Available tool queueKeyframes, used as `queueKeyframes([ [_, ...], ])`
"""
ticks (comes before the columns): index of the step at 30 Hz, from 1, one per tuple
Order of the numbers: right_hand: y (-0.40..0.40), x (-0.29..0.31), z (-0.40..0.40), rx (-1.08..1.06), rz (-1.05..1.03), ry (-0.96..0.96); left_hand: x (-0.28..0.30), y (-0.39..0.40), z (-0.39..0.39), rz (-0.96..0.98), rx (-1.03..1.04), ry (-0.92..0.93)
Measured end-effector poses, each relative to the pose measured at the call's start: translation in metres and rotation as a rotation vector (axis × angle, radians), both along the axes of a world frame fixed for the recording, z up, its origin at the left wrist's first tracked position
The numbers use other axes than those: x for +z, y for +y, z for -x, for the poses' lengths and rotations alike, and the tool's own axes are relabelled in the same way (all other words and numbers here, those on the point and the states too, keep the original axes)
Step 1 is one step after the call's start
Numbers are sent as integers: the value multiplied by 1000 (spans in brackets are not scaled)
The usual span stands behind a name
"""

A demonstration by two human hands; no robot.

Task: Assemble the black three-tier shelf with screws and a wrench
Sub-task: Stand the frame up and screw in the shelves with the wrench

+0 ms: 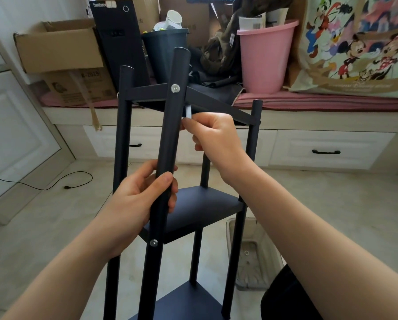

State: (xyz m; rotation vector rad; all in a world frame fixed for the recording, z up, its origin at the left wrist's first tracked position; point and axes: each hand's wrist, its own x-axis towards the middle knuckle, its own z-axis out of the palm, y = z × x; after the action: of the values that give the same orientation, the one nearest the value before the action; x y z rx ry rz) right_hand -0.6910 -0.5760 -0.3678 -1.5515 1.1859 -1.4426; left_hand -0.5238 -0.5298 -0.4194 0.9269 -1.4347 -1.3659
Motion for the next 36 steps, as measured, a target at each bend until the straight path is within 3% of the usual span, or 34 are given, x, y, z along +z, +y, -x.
queueKeyframes([
  [22,-13,-16,-9,-60,69,-104,0,0,1,-12,-27,9],
  [36,-34,-29,-41,-268,223,-144,-1,1,-1,-6,-41,12],
])
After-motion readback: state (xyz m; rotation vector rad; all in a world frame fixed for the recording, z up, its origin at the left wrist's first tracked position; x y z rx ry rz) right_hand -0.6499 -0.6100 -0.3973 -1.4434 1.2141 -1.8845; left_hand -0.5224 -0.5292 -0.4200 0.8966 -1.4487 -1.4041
